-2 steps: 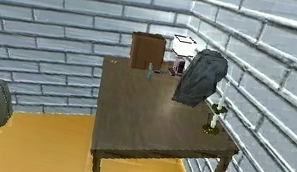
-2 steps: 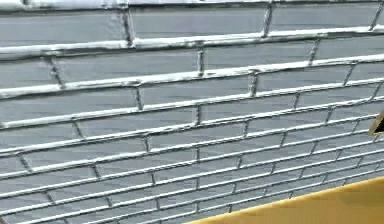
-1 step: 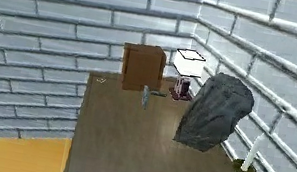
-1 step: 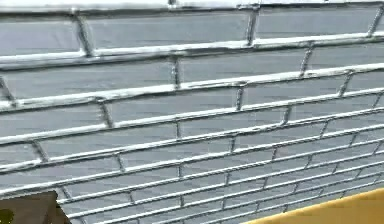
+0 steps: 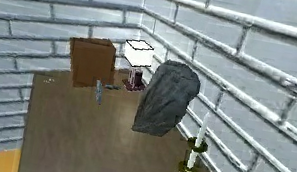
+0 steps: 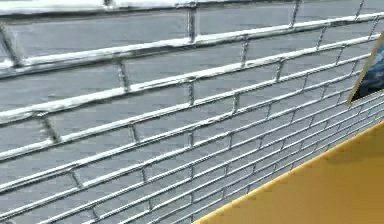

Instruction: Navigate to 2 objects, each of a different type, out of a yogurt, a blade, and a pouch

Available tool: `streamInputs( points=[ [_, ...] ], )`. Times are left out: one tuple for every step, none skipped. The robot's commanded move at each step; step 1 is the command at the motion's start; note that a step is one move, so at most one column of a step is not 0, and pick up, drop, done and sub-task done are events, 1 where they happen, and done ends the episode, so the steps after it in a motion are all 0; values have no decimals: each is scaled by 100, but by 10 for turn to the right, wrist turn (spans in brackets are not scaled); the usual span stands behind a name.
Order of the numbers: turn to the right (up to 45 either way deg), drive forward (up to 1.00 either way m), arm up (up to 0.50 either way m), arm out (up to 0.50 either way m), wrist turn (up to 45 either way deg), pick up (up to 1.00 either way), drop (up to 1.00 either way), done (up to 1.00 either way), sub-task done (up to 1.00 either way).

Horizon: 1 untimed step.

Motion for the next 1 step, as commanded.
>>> streamInputs(
  points=[
    [0,0,0,0,0,0,0,0,100]
  ],
)
